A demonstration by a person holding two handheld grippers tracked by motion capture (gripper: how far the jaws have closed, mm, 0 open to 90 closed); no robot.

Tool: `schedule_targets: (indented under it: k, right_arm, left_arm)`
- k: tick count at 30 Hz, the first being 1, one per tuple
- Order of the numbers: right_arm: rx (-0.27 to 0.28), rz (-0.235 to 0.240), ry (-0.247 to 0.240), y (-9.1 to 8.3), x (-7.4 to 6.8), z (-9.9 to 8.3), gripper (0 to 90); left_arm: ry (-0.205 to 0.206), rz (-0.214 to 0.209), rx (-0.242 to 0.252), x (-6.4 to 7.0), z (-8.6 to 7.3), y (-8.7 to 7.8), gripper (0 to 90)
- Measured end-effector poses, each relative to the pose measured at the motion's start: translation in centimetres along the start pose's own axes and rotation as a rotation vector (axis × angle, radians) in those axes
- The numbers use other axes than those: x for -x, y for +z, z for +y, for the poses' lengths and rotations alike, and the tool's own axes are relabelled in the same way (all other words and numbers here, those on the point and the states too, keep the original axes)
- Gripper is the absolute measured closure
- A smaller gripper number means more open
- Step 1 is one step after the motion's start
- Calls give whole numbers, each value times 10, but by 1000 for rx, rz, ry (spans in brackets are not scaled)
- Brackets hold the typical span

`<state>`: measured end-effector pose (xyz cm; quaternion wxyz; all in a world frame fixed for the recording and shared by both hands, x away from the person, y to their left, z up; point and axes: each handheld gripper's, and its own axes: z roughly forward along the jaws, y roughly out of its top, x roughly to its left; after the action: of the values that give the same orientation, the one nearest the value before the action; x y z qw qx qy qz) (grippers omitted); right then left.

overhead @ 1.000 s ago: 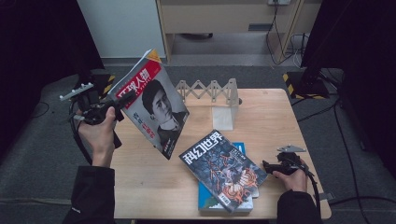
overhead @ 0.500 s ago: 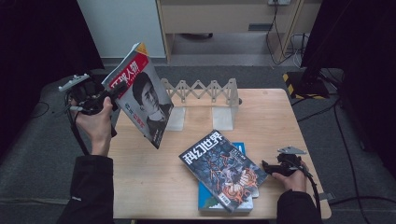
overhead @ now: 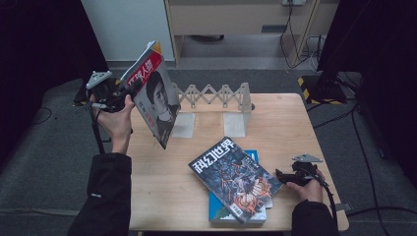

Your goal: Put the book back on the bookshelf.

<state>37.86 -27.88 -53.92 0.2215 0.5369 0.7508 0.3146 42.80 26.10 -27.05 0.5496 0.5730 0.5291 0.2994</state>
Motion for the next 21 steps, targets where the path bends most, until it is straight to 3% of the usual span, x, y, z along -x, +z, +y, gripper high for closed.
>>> schedule_targets:
  k: [9, 21]
  right_arm:
    - [-1, 1, -1, 0, 0, 0, 37]
    - [-1, 0, 1, 0, 0, 0, 37]
  left_arm:
    - [52, 44, 5, 3, -6, 25, 860]
    - [67, 66, 2, 3, -16, 48, 860]
